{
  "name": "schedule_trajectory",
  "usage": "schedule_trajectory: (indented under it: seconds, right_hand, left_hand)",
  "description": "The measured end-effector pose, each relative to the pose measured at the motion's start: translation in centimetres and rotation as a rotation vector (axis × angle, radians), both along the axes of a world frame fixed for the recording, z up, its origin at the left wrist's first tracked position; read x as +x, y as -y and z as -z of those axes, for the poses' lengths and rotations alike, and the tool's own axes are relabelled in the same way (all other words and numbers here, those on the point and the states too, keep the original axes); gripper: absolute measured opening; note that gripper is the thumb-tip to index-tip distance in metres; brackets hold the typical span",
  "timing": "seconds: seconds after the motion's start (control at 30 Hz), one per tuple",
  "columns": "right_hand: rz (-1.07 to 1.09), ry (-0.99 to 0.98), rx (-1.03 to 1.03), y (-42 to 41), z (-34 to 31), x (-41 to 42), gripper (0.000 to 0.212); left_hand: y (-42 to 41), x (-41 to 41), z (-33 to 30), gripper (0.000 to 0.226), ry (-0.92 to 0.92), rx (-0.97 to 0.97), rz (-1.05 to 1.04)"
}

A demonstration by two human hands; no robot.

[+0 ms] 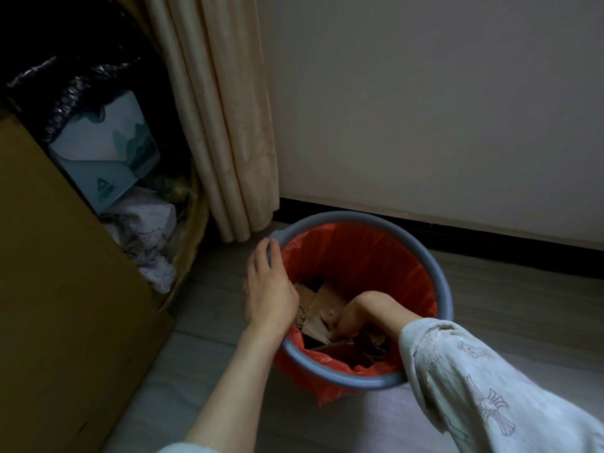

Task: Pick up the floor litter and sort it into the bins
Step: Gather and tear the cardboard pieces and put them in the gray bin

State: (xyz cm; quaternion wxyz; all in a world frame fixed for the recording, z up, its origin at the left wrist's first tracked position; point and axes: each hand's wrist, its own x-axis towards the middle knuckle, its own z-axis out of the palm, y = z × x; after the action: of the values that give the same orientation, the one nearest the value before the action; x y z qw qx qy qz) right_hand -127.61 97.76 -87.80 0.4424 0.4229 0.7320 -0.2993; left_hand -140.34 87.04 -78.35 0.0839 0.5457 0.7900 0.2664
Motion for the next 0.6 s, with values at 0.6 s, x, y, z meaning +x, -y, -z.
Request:
schedule_trajectory:
  seconds: [0.6]
  right_hand:
    - [0.195,-0.405,0.406,4.9,-8.2,1.5,0.033]
  left_hand:
    - [-0.2,2.3,-2.0,0.053,0.022,0.089,0.045]
